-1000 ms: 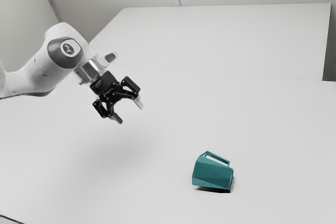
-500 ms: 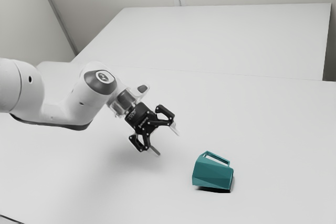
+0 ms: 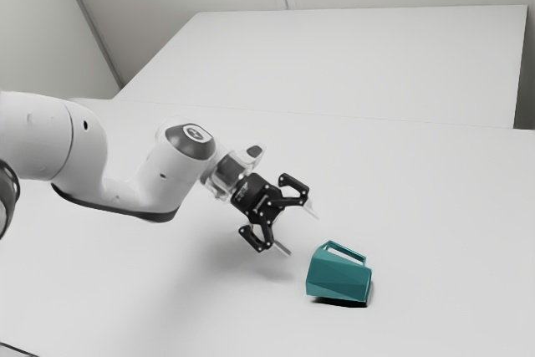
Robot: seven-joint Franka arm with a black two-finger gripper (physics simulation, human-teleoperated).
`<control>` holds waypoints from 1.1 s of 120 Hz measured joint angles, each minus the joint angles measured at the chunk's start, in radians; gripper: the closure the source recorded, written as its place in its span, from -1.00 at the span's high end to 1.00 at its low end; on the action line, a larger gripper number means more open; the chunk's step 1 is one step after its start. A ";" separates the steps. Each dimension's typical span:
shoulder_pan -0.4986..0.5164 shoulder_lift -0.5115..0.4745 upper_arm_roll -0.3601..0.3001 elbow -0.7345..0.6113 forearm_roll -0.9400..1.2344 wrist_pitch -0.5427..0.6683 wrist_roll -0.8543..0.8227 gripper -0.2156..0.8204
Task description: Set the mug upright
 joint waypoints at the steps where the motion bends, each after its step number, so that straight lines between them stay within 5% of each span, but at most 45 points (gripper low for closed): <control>1: -0.001 0.002 -0.003 0.001 -0.004 0.001 0.000 0.58; 62: -0.023 0.078 -0.069 0.018 -0.138 0.046 0.018 0.57; 96: -0.029 0.091 -0.075 0.041 -0.130 0.083 0.031 -0.53; 132: -0.033 0.093 -0.086 0.066 -0.135 0.109 0.027 -0.86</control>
